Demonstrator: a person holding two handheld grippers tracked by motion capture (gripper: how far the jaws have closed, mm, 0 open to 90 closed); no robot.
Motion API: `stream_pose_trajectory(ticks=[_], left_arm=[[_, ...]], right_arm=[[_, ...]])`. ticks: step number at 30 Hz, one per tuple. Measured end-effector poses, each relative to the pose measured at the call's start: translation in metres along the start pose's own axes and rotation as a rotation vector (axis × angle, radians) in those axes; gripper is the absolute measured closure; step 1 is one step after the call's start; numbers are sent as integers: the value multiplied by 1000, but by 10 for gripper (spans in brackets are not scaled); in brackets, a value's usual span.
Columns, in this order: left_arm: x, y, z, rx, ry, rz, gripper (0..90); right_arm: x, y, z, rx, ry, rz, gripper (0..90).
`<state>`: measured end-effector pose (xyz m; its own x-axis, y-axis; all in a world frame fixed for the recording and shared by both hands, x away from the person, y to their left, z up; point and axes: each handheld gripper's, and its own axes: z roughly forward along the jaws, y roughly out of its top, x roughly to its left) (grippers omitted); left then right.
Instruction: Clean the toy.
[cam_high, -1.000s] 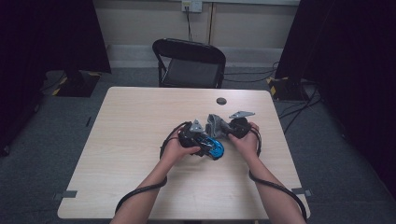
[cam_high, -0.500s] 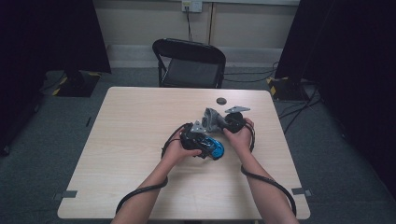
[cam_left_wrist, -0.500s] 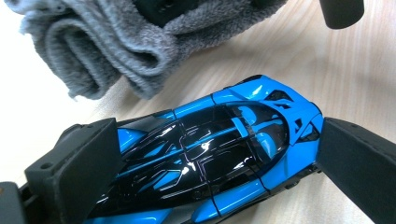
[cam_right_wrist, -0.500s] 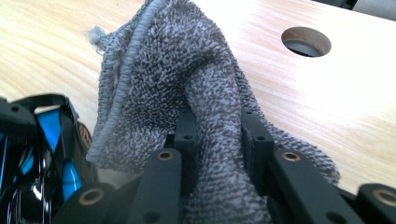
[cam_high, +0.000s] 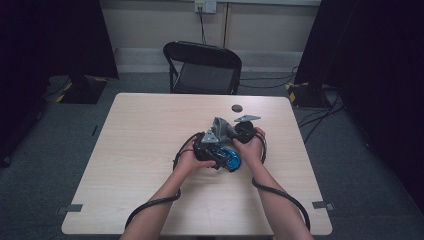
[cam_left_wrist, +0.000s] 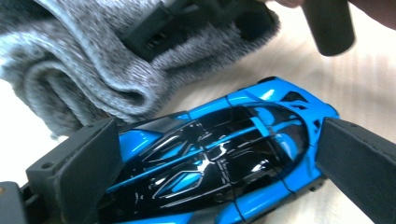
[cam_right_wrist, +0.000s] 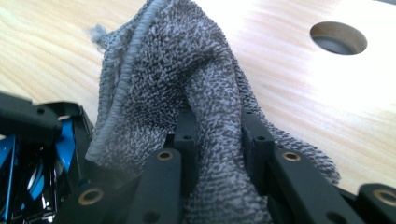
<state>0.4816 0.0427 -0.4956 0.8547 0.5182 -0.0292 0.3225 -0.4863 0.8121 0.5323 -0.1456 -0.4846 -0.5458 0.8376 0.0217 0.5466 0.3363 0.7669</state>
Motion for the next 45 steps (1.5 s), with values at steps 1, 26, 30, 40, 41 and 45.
stream_pose_trajectory(ticks=[1, 26, 30, 40, 41, 45], left_arm=[[0, 1, 0, 5, 3, 1, 0], [-2, 4, 1, 32, 45, -4, 7], [-2, 4, 1, 33, 47, -7, 7], [-2, 4, 2, 31, 48, -6, 8], [-2, 4, 2, 31, 48, -6, 8], [-3, 5, 2, 35, 49, -7, 8]], right_arm=[[1, -1, 1, 3, -1, -3, 726], [9, -10, -5, 54, 67, -130, 752], [8, -12, -10, 58, 98, -153, 757], [3, -16, -21, 65, 162, -199, 764], [2, -17, -22, 64, 166, -199, 764], [-2, -21, -26, 62, 176, -199, 764]])
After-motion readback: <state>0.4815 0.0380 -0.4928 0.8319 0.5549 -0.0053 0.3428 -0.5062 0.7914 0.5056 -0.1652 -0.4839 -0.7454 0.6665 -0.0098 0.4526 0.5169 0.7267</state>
